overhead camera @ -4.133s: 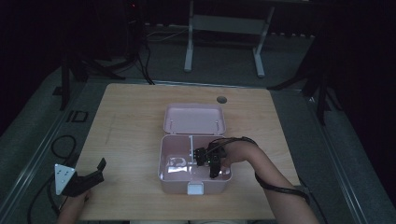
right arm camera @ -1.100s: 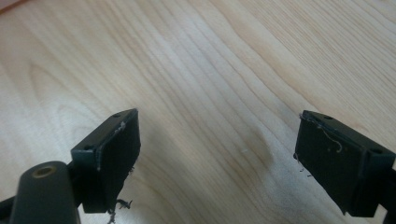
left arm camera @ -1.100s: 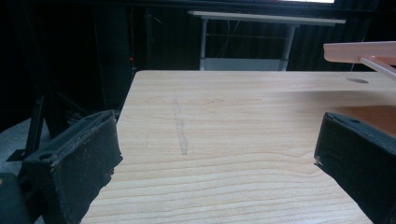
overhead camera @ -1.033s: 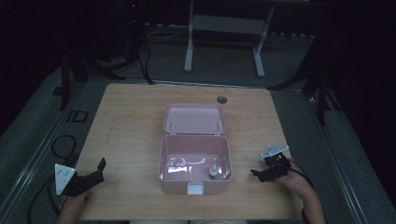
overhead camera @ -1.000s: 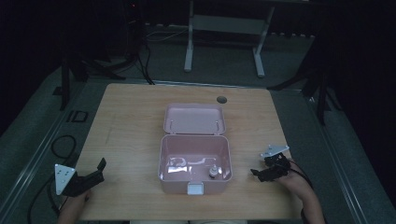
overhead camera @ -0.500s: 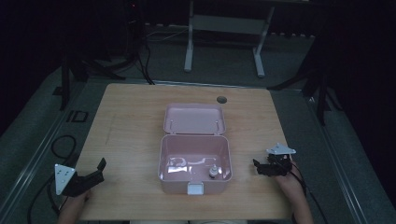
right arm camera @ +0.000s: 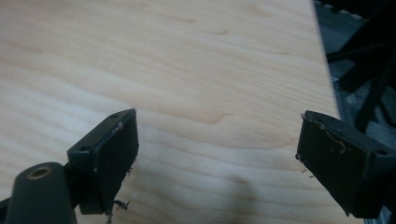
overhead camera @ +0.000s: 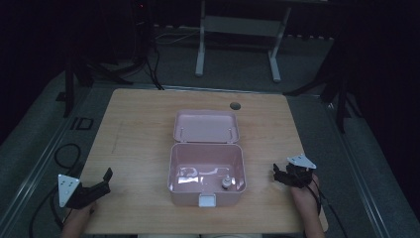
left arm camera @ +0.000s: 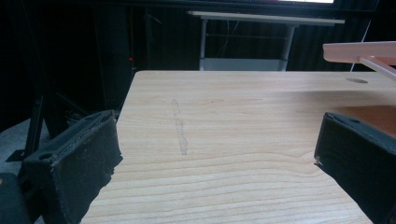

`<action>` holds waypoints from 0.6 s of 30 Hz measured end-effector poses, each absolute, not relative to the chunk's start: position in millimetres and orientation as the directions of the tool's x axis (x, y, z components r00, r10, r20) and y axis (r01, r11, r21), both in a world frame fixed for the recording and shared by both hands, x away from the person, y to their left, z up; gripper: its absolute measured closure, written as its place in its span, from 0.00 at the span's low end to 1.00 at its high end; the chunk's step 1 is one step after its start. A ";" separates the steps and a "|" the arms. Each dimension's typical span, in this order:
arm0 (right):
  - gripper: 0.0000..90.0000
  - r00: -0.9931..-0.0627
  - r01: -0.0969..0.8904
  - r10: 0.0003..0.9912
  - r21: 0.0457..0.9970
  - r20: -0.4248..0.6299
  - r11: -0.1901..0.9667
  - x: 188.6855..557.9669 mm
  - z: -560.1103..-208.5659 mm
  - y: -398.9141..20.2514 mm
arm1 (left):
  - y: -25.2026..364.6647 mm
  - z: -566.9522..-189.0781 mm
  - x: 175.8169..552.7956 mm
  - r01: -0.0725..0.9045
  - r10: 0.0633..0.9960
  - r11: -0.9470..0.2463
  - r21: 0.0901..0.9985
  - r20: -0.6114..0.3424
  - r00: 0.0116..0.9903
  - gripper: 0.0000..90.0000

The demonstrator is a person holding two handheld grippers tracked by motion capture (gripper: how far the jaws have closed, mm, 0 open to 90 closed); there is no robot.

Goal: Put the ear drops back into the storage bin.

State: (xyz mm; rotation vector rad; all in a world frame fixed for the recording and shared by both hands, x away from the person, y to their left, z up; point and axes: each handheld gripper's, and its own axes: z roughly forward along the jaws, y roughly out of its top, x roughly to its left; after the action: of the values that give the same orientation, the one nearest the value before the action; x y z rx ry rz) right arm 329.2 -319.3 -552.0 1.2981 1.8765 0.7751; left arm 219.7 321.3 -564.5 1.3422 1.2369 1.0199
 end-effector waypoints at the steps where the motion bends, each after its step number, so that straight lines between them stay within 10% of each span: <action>1: 0.14 -0.224 0.507 0.953 0.810 -0.206 0.294 328.2 -552.3 -320.1 | 321.3 -564.5 219.7 0.145 0.992 0.027 0.989 -0.044 0.120 0.00; 18: 0.14 -0.154 0.412 0.974 0.886 -0.163 0.214 322.0 -553.0 -327.1 | 321.7 -564.5 219.7 0.146 0.991 0.028 0.989 -0.047 0.124 0.00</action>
State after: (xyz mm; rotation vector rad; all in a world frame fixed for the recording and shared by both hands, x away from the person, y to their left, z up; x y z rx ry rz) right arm 322.0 -327.1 -553.0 1.3088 1.7017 0.9020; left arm 219.7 321.7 -564.5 1.3430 1.2346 1.0153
